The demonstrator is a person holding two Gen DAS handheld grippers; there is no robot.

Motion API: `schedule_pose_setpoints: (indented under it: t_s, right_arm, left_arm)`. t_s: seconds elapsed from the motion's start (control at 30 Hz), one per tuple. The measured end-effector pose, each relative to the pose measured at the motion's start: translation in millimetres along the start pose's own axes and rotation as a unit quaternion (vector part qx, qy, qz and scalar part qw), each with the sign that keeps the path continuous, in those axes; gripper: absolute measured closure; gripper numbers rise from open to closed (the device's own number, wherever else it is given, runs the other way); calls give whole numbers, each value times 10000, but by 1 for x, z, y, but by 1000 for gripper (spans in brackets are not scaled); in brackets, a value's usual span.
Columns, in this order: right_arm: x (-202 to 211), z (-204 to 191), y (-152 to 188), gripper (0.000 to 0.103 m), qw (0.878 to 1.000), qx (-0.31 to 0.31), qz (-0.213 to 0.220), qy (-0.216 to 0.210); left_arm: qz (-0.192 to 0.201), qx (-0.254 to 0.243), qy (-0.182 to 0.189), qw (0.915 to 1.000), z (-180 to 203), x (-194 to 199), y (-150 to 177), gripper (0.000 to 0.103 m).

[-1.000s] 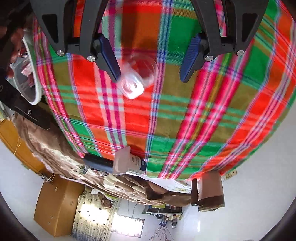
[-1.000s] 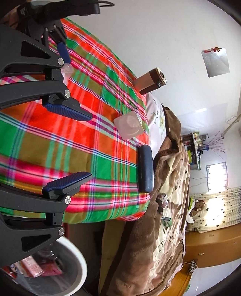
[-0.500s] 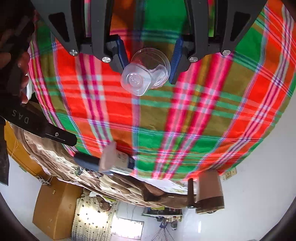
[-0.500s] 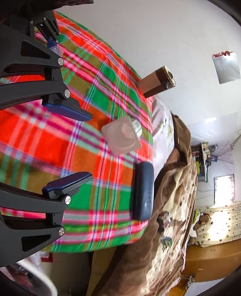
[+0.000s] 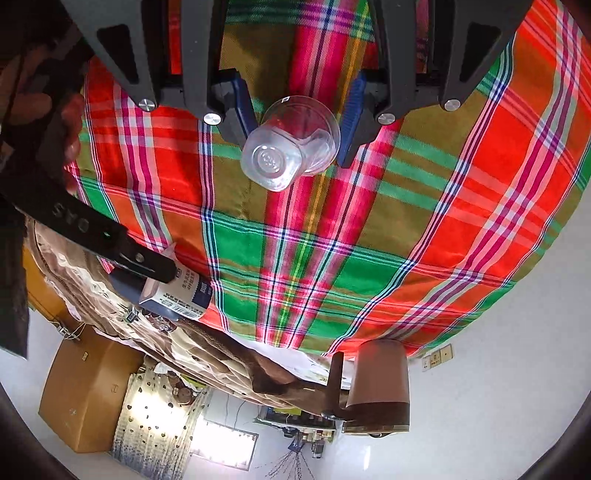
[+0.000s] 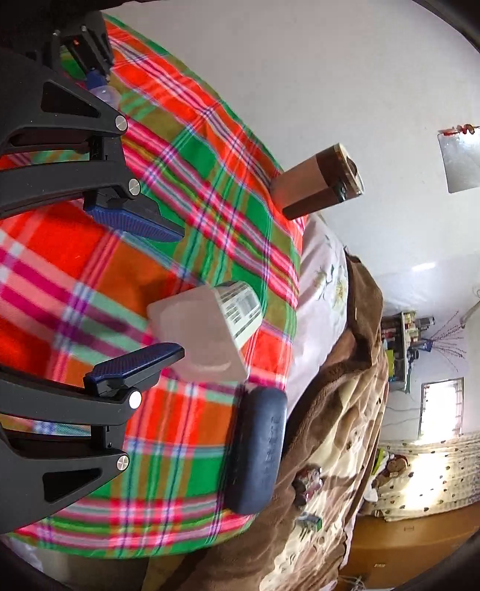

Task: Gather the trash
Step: 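Grasp the clear plastic cup with the left tool while the right tool grasps the white yogurt cup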

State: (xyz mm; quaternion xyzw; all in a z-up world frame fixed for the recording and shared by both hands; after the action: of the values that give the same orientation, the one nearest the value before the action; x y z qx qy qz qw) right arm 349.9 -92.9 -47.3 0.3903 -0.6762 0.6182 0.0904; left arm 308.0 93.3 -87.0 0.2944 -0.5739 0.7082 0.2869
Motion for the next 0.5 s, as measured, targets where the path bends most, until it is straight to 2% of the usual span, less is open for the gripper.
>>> schedule_pose_setpoints:
  t_s: [0.2, 0.27, 0.3, 0.37, 0.4, 0.5]
  right_arm:
    - [-15, 1, -7, 45, 9999, 19, -103, -67]
    - [-16, 0, -9, 55, 9999, -1, -77, -67]
    - [-17, 0, -9, 66, 10000, 13, -77, -61]
    - [-20, -2, -9, 72, 9999, 62, -143, 53]
    - [-21, -3, -9, 80, 9998, 70, -167, 45]
    - [-18, -4, -8, 93, 9998, 100, -129, 64]
  left_arm:
    - [83, 14, 14, 10000, -1, -5, -3, 61]
    - [93, 6, 16, 10000, -1, -6, -3, 61]
    - [98, 7, 19, 9999, -1, -6, -4, 61]
    - [101, 10, 17, 9999, -1, -6, -4, 61]
    - [102, 6, 12, 9999, -1, -6, -4, 61]
    - [108, 16, 14, 9999, 0, -6, -3, 61]
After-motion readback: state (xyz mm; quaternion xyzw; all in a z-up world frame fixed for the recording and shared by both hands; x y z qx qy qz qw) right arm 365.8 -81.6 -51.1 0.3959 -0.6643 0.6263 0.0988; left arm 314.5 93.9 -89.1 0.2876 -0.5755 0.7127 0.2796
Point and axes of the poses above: each gripper's, at about its wrist camera, not at the fingertips, and x roughly against the way its jaws point, z to its right, y to its underside, the point moved 4 cm from there along -x, roughly the way its jaws point, and after that the axes turned 3 degrees about z, right-handed, at the moved point
